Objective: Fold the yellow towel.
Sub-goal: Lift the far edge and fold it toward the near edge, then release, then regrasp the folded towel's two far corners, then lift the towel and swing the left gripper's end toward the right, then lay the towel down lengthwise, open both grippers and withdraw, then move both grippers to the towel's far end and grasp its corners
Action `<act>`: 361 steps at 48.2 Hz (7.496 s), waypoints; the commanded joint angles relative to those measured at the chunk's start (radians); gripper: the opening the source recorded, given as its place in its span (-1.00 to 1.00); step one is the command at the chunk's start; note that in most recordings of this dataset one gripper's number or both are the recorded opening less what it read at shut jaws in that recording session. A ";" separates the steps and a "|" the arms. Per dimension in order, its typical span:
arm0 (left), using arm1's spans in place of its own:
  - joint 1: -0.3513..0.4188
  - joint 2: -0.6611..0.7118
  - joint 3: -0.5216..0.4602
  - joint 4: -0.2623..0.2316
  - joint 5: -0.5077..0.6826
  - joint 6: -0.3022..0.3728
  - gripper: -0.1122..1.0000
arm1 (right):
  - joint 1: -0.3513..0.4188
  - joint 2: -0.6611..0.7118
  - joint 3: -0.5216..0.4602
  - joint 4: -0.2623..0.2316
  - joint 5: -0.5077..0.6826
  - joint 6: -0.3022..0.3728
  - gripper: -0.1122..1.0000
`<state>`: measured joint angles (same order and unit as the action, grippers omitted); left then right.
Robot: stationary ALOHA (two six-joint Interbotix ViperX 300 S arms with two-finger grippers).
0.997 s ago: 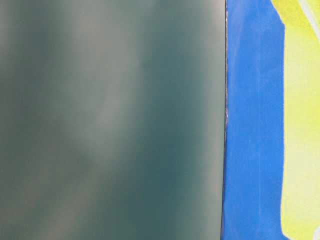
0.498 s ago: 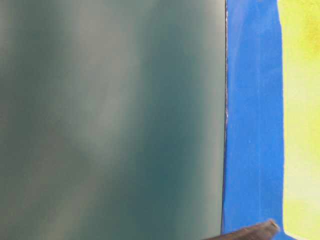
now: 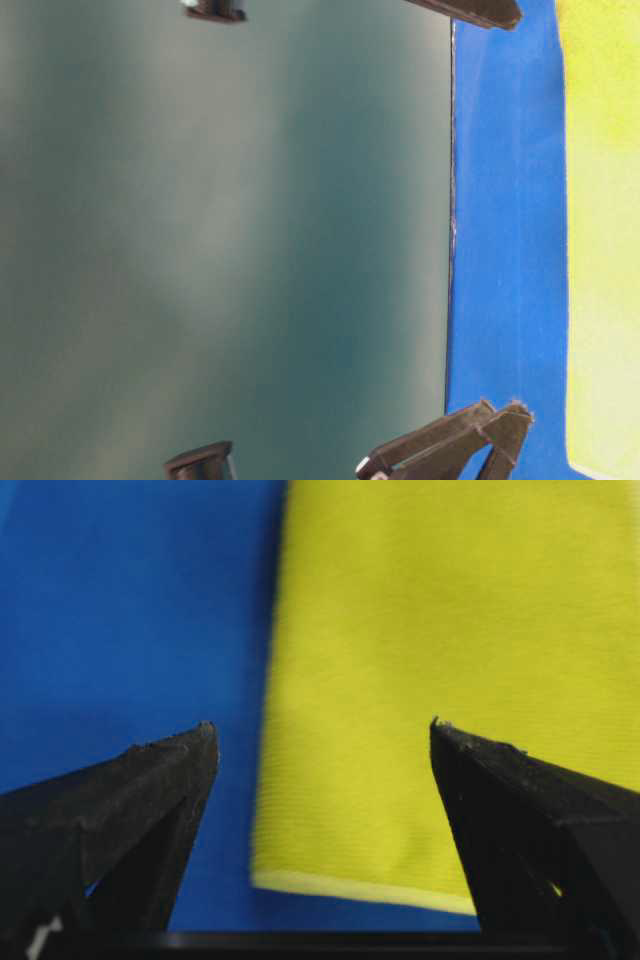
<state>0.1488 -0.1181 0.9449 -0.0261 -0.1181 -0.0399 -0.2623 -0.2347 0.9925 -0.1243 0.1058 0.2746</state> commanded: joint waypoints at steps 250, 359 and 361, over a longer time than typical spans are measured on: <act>-0.316 0.359 -0.290 -0.003 -0.334 -0.146 -0.73 | -0.213 0.324 -0.460 -0.236 -0.083 0.006 -0.76; -0.035 -0.321 0.017 0.000 -0.186 0.020 0.51 | -0.091 -0.449 0.114 -0.190 -0.245 0.008 0.40; -0.035 -0.321 0.017 0.000 -0.186 0.020 0.51 | -0.091 -0.449 0.114 -0.190 -0.245 0.008 0.39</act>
<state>0.1089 -0.4357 0.9833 -0.0276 -0.2930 -0.0215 -0.3559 -0.6811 1.1183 -0.3191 -0.1258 0.2807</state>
